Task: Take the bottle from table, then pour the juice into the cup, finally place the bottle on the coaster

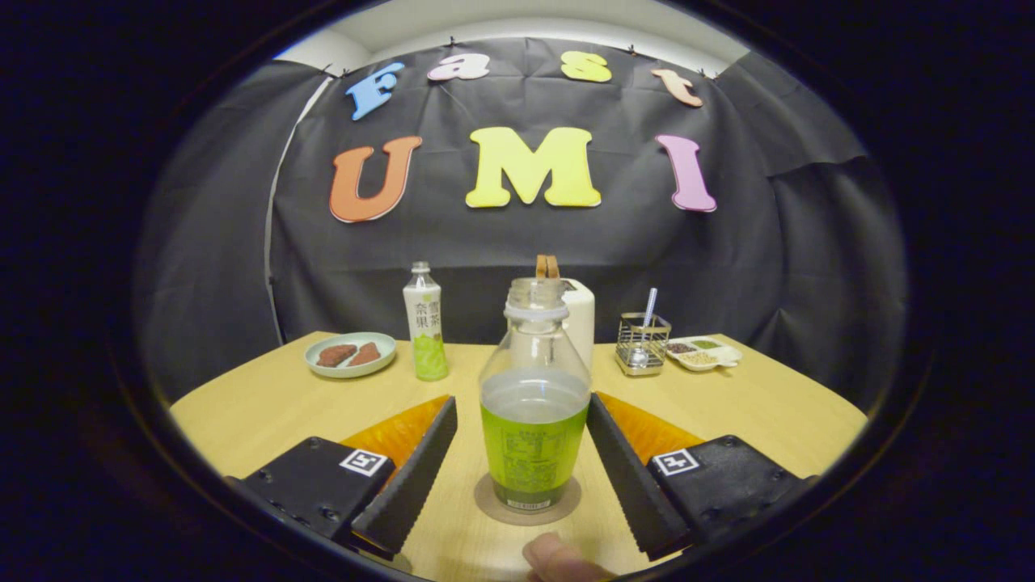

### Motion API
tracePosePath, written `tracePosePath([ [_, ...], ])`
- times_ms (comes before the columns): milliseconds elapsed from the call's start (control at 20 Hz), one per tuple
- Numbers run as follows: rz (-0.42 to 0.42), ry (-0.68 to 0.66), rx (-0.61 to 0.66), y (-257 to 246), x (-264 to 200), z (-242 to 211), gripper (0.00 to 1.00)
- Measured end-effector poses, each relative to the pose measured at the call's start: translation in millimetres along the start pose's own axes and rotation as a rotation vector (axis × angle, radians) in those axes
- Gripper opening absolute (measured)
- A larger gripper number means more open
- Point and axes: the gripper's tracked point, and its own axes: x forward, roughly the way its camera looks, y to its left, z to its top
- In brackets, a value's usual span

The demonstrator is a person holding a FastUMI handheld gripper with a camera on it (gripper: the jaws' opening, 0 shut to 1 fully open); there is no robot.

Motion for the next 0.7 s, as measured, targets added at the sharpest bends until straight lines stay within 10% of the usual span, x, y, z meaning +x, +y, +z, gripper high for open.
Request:
tracePosePath([
  [700, -0.090, -0.122, 0.010, -12, -173, 74, 1.00],
])
